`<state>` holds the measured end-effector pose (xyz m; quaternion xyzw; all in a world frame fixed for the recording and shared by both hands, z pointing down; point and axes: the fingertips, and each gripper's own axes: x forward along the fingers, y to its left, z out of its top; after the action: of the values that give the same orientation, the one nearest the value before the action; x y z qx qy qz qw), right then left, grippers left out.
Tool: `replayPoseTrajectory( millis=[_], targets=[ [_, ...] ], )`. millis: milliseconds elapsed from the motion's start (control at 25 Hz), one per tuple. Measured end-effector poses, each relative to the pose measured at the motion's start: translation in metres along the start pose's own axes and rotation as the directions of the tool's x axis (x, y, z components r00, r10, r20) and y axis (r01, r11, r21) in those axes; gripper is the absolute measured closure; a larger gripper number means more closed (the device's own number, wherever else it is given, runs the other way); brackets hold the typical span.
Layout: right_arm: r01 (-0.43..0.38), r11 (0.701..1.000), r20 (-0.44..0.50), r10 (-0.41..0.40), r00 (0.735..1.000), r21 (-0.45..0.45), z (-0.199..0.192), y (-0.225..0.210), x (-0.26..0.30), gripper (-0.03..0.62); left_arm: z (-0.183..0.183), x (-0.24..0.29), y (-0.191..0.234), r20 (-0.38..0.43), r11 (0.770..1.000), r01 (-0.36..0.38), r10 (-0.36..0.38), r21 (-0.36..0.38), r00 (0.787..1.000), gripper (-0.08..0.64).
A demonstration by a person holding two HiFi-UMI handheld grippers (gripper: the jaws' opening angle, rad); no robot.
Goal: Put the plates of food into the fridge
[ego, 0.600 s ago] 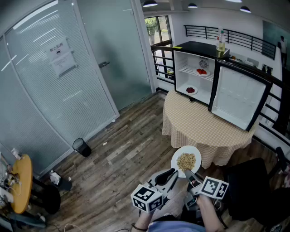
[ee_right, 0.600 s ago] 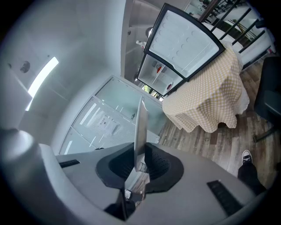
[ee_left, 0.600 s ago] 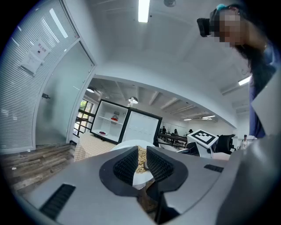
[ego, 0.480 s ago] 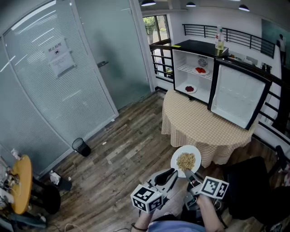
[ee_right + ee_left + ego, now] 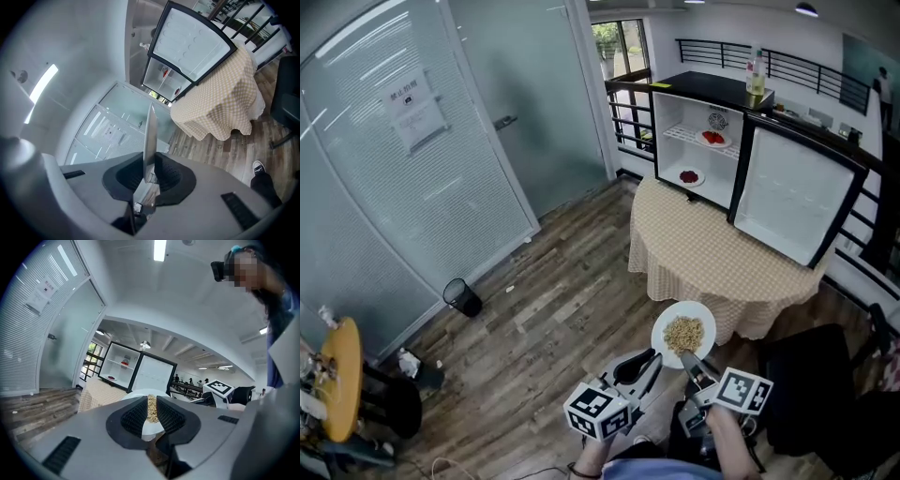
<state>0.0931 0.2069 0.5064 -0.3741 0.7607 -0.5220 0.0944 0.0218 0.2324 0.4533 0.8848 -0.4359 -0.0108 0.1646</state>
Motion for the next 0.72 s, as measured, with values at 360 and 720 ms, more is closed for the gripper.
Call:
replayPoseTrajectory(
  millis=[360, 720],
  targets=[
    [0.03, 1.0, -0.044, -0.03, 0.999, 0.009, 0.052, -0.037, 0.037, 0.531, 0.0, 0.057, 0.038, -0.021, 0.998, -0.054, 0.053, -0.032, 0.998, 0.491],
    [-0.014, 1.0, -0.099, 0.016, 0.995, 0.018, 0.144, -0.062, 0.097, 0.531, 0.031, 0.163, 0.083, -0.016, 0.994, -0.092, 0.092, -0.051, 0.996, 0.491]
  ],
)
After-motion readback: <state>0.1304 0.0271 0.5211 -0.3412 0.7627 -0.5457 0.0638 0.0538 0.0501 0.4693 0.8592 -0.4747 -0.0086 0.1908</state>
